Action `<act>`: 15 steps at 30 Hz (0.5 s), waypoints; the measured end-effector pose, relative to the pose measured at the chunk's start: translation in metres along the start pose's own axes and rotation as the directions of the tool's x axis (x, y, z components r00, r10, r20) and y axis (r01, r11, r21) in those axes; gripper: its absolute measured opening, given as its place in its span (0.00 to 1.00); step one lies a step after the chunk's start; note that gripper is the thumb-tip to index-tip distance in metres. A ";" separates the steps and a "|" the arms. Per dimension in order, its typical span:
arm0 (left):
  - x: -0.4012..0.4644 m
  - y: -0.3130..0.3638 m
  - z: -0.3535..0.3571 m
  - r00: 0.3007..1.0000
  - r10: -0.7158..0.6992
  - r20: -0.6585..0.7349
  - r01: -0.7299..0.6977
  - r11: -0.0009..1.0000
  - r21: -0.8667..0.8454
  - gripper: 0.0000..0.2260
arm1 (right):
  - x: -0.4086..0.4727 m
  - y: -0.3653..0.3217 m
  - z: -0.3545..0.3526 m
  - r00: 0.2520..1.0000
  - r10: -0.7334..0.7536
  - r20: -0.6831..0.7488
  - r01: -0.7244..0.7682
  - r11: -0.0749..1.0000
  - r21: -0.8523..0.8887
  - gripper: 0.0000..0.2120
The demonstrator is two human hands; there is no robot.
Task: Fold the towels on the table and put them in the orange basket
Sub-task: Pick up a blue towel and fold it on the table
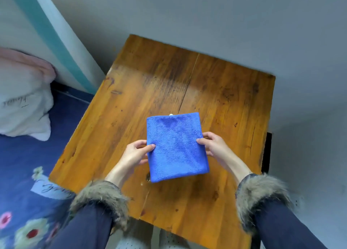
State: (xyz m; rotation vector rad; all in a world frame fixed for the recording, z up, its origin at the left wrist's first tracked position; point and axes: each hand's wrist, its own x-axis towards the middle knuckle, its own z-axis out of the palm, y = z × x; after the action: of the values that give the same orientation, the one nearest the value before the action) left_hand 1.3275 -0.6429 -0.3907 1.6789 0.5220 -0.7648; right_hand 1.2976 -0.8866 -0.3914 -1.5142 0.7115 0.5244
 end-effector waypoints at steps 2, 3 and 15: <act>-0.025 -0.001 -0.027 0.999 0.012 -0.036 -0.014 0.998 -0.058 0.03 | -0.011 -0.017 0.019 0.995 -0.023 0.102 0.026 0.999 -0.029 0.04; -0.038 -0.002 -0.042 0.998 0.023 -0.060 -0.028 0.996 -0.082 0.03 | -0.017 -0.025 0.030 0.987 -0.030 0.155 0.039 0.998 -0.055 0.04; -0.216 -0.094 -0.239 0.866 0.020 -0.499 -0.238 0.895 -0.377 0.02 | -0.118 -0.095 0.277 0.775 -0.014 0.632 0.314 0.876 -0.365 0.04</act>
State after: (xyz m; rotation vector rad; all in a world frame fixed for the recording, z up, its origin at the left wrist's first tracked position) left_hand 1.1640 -0.3767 -0.2679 1.4578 0.8476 -0.0912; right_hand 1.3083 -0.5991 -0.2621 -1.6746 -0.0827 1.0390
